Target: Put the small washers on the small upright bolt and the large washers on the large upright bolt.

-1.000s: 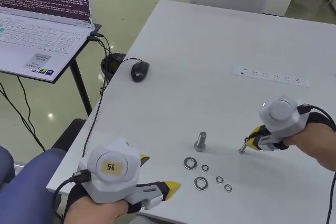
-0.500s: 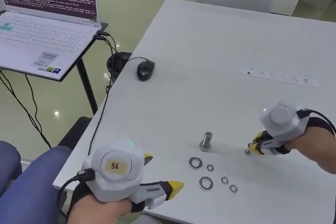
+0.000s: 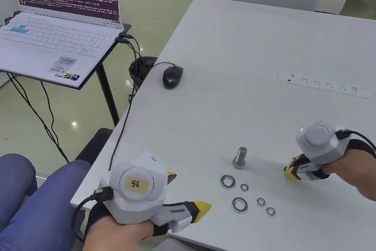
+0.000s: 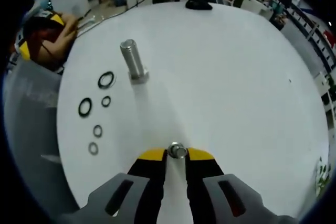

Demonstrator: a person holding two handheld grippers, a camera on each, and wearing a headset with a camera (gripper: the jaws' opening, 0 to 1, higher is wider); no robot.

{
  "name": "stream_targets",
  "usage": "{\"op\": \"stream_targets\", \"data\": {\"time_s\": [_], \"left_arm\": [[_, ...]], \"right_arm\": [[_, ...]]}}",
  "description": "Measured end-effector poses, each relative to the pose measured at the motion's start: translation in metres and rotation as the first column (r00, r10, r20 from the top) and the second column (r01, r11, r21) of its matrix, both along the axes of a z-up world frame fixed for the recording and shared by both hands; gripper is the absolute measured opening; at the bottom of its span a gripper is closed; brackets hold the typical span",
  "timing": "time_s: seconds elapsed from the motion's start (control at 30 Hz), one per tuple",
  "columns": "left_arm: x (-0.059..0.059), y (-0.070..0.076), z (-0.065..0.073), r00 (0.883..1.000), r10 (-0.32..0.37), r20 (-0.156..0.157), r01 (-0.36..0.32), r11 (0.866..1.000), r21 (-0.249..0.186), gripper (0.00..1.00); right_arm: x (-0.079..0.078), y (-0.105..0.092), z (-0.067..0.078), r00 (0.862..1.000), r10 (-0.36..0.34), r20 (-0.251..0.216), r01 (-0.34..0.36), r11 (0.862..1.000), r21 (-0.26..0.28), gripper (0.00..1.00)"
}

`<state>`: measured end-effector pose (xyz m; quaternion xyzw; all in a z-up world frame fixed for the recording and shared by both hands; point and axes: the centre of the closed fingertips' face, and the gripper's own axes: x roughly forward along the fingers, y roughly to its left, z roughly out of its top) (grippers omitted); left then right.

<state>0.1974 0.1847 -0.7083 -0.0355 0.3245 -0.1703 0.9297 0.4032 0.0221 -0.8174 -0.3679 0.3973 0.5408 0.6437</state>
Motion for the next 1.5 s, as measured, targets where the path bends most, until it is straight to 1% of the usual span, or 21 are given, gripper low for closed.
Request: {"op": "stream_targets", "data": {"time_s": [0.1,0.17,0.27,0.3,0.33,0.4,0.43,0.5,0.53,0.7,0.73,0.77,0.8,0.93,1.0,1.2,1.27,1.3,1.33,1.4,1.5], "left_arm": [[0.001,0.0,0.001,1.0,-0.001,0.003,0.001,1.0,-0.001,0.55],[0.002,-0.001,0.002,1.0,-0.003,0.004,0.003,1.0,0.0,0.55],[0.004,-0.001,0.003,1.0,-0.006,0.009,0.006,1.0,0.0,0.55],[0.004,-0.001,0.003,1.0,-0.008,0.01,0.008,1.0,0.0,0.55],[0.004,-0.001,0.003,1.0,-0.009,0.011,0.009,1.0,0.0,0.55],[0.004,-0.002,0.004,1.0,-0.014,0.012,0.014,1.0,0.0,0.55],[0.004,-0.003,0.004,1.0,-0.016,0.012,0.016,1.0,0.0,0.55],[0.004,-0.004,0.003,1.0,-0.022,0.012,0.022,1.0,0.0,0.55],[0.004,-0.005,0.003,1.0,-0.025,0.012,0.025,1.0,0.001,0.55],[0.004,-0.008,0.003,0.999,-0.039,0.011,0.039,0.999,0.002,0.55],[0.004,-0.009,0.003,0.999,-0.04,0.011,0.04,0.999,0.003,0.55],[0.004,-0.009,0.003,0.999,-0.042,0.012,0.042,0.999,0.003,0.55],[0.005,-0.01,0.003,0.999,-0.046,0.013,0.045,0.999,0.002,0.55],[0.005,-0.012,0.004,0.999,-0.051,0.016,0.051,0.999,0.002,0.55],[0.005,-0.013,0.005,0.999,-0.052,0.017,0.052,0.999,0.004,0.55],[0.005,-0.012,0.007,0.999,-0.046,0.022,0.046,0.999,0.007,0.55],[0.005,-0.012,0.007,0.999,-0.046,0.023,0.046,0.999,0.006,0.55],[0.005,-0.012,0.007,0.999,-0.048,0.023,0.048,0.999,0.01,0.55],[0.005,-0.012,0.007,0.998,-0.05,0.023,0.05,0.999,0.012,0.55],[0.005,-0.013,0.007,0.998,-0.054,0.023,0.053,0.998,0.014,0.55],[0.007,-0.016,0.006,0.998,-0.067,0.021,0.067,0.997,0.028,0.55]], "right_arm": [[0.004,-0.003,0.009,1.0,-0.016,0.01,0.016,1.0,0.02,0.18],[0.008,-0.007,0.017,0.999,-0.045,0.025,0.044,0.998,0.045,0.19],[0.009,-0.014,0.028,0.995,-0.097,0.024,0.094,0.991,0.099,0.2],[0.003,-0.018,0.035,0.994,-0.107,0.027,0.103,0.989,0.11,0.2],[0.003,-0.02,0.036,0.993,-0.111,0.028,0.107,0.988,0.113,0.21],[-0.007,-0.027,0.042,0.992,-0.121,0.023,0.117,0.985,0.127,0.22],[-0.007,-0.031,0.038,0.992,-0.128,0.012,0.125,0.982,0.14,0.23],[-0.018,-0.033,0.039,0.99,-0.138,-0.009,0.137,0.976,0.171,0.27],[-0.023,-0.034,0.039,0.99,-0.137,-0.012,0.137,0.975,0.173,0.27],[-0.067,-0.029,0.028,0.997,-0.066,-0.039,0.071,0.986,0.149,0.27],[-0.075,-0.025,0.024,0.997,-0.062,-0.043,0.068,0.987,0.144,0.26],[-0.078,-0.023,0.02,0.997,-0.058,-0.052,0.065,0.988,0.142,0.26],[-0.09,-0.017,0.017,0.997,-0.023,-0.067,0.032,0.989,0.146,0.26],[-0.11,-0.003,0.004,0.996,0.031,-0.088,-0.02,0.992,0.126,0.26],[-0.113,0.002,-0.001,0.995,0.042,-0.089,-0.032,0.993,0.117,0.25],[-0.12,0.012,-0.004,0.993,0.087,-0.084,-0.079,0.992,0.099,0.22],[-0.12,0.007,-0.01,0.99,0.118,-0.071,-0.115,0.992,0.052,0.21],[-0.12,0.01,-0.007,0.991,0.114,-0.067,-0.109,0.991,0.072,0.2],[-0.121,0.01,-0.007,0.991,0.117,-0.069,-0.112,0.991,0.072,0.2],[-0.12,0.01,-0.007,0.99,0.129,-0.051,-0.126,0.99,0.065,0.2],[-0.122,0.01,-0.007,0.987,0.154,-0.041,-0.152,0.987,0.057,0.19]]}}
